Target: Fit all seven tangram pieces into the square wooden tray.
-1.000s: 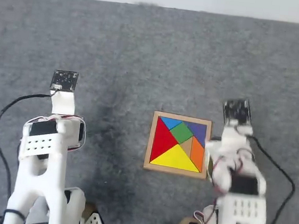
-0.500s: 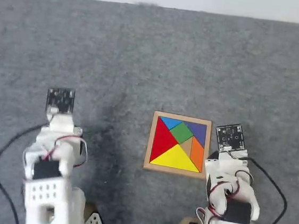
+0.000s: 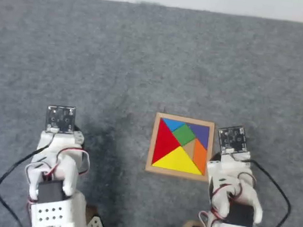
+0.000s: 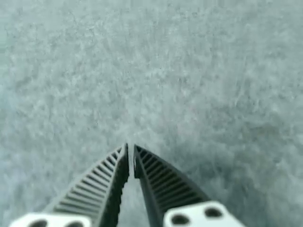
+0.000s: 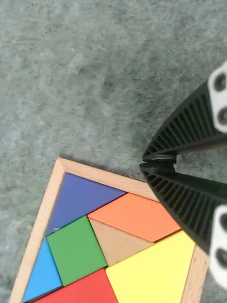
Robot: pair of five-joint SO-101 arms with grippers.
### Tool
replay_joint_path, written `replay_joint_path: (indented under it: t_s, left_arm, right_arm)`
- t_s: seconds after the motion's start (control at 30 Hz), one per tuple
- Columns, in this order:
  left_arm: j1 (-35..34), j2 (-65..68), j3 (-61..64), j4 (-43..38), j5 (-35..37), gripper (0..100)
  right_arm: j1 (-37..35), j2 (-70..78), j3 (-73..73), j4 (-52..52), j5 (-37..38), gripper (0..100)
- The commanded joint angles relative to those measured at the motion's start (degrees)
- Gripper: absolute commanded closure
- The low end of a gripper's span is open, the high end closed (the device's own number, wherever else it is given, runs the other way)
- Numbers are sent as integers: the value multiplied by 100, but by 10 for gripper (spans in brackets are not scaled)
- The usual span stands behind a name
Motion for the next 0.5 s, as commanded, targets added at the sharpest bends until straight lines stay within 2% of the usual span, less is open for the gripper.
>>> replay_joint_path:
  t_s: [0.0, 0.17, 0.47]
  left_arm:
    - [0, 105, -31, -141, 44, 985]
    - [-26, 105, -31, -132, 44, 985]
    - [-26, 105, -31, 0, 62, 985]
  right_arm:
    - [40, -22, 97, 48, 70, 989]
    - [110, -22, 97, 66, 70, 989]
    - [884, -75, 97, 637, 70, 989]
